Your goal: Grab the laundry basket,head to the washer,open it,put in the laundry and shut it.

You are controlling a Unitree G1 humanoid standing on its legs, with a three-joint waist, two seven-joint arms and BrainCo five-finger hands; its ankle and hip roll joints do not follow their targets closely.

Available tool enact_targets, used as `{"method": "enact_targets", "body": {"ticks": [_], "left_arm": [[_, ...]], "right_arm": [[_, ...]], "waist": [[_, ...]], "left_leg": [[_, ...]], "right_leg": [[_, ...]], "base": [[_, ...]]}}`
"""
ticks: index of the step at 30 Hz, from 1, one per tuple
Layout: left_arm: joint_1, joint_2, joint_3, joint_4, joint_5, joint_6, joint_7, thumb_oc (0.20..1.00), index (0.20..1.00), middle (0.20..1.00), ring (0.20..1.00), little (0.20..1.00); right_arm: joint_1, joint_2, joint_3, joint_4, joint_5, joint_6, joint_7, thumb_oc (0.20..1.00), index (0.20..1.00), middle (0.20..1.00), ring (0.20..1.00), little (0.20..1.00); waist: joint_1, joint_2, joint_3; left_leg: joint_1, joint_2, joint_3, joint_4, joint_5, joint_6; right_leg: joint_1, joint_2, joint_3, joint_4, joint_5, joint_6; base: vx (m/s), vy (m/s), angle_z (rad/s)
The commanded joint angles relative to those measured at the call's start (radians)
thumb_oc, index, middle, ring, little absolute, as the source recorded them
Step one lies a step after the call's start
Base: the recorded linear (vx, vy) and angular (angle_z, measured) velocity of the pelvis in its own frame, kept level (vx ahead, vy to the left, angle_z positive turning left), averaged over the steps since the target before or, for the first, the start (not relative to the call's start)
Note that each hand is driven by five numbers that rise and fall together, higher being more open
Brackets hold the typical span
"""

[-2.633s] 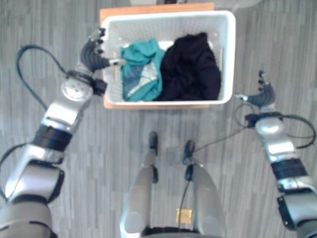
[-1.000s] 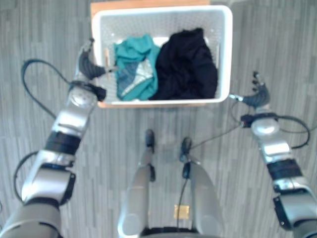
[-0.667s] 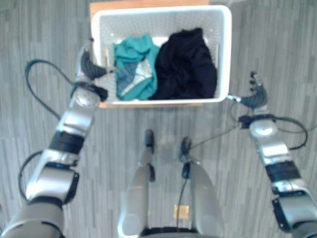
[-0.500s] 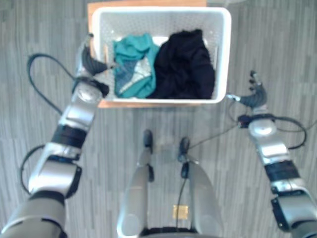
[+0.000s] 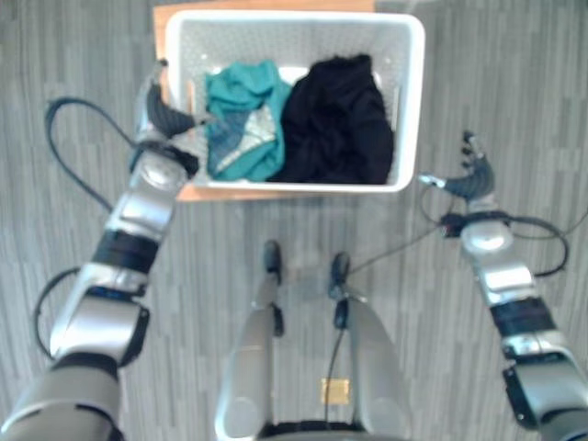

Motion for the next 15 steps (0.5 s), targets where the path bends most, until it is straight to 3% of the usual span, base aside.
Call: {"method": "enact_targets", "body": {"ticks": [1, 15], "left_arm": [[-0.017, -0.031, 0.002, 0.103, -0.002, -0.002, 0.025, 1.0, 1.0, 1.0, 1.0, 1.0], [-0.165, -0.048, -0.076, 0.255, -0.041, -0.001, 0.044, 1.0, 1.0, 1.0, 1.0, 1.0]], "right_arm": [[0.04, -0.003, -0.004, -0.086, -0.024, -0.051, -0.006, 1.0, 1.0, 1.0, 1.0, 1.0], [0.035, -0.004, 0.021, -0.08, -0.011, -0.063, -0.021, 1.0, 1.0, 1.0, 1.0, 1.0]], "waist": [[-0.006, -0.01, -0.069], [-0.022, -0.018, -0.066]], "left_leg": [[-0.036, 0.071, -0.027, 0.112, -0.129, -0.035], [-0.044, 0.073, -0.035, 0.123, -0.131, -0.035]], "right_leg": [[0.042, -0.065, -0.003, -0.199, 0.104, 0.087], [0.037, -0.063, -0.001, -0.194, 0.105, 0.086]], "base": [[0.0, 0.0, 0.0], [0.0, 0.0, 0.0]]}}
